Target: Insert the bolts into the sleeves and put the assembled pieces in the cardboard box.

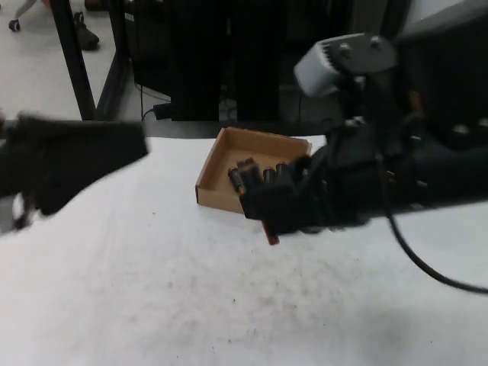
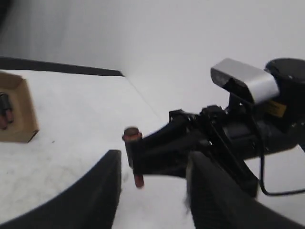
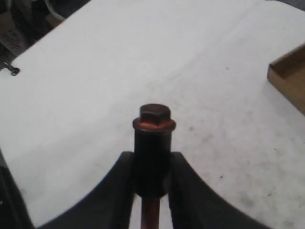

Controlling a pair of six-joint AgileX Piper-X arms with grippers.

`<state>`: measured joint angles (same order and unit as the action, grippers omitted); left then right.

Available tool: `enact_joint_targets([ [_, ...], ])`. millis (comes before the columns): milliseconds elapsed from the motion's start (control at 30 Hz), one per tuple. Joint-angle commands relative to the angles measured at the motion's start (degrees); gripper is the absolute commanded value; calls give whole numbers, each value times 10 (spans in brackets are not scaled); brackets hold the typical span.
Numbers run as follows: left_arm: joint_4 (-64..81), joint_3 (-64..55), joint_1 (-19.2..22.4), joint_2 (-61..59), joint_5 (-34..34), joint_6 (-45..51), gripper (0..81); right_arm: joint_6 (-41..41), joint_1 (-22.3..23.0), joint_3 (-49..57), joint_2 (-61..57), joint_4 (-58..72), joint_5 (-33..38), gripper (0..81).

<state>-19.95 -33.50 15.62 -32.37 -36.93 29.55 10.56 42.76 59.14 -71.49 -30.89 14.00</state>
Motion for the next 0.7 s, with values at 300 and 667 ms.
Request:
enact_joint_targets([
  [300,-244,-4,-12,144,112,-13,413,27,-146,285,-365,1,17,2],
  [667,-265,-4,-12,153,112,-13,413,95,-163,578,-625,-146,2,2],
])
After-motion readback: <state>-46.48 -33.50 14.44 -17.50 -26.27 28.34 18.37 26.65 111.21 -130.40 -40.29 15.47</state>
